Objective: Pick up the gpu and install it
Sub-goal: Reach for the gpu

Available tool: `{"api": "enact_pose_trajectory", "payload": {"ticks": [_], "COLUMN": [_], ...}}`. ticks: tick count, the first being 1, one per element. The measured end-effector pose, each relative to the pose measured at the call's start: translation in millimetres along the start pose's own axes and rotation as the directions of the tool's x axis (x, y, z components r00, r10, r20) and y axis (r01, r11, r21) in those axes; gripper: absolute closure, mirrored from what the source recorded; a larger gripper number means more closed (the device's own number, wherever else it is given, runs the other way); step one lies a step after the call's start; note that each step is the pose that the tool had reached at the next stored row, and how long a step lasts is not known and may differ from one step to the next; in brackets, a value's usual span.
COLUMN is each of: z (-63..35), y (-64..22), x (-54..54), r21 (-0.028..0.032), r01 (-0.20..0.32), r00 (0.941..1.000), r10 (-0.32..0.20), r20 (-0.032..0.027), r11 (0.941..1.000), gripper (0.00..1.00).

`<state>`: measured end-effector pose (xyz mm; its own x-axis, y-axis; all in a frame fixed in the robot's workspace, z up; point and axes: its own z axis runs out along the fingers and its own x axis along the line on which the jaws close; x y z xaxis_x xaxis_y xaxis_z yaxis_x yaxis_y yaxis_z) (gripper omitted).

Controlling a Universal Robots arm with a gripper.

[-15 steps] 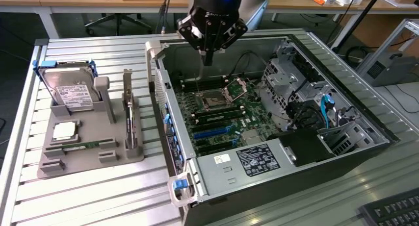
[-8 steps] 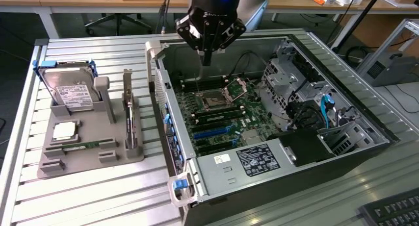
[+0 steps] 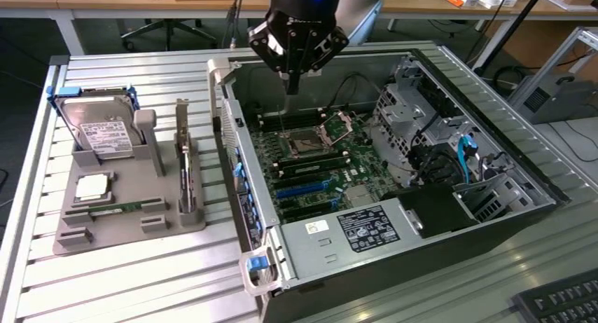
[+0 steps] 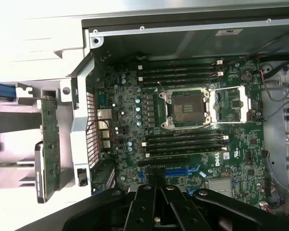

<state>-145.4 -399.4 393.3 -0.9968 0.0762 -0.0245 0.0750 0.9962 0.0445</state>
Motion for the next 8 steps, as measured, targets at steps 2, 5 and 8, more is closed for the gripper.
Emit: {"api": "enact_pose_trajectory", "payload": {"ticks": [2, 5, 8], "z": [0.0, -0.1, 0.0], "y": [-0.1, -0.4, -0.5], "x": [0.6, 1.5, 2.3], "r21": [0.0000, 0.0000, 0.0000], "r01": [0.000, 0.000, 0.000], "r00": [1.0000, 1.0000, 1.0000], "r10": [0.000, 0.000, 0.000], "r20": [-0.0001, -0.0001, 0.0000], "r11": [1.0000, 1.0000, 1.0000], "gripper": [0.89, 0.89, 0.89]}}
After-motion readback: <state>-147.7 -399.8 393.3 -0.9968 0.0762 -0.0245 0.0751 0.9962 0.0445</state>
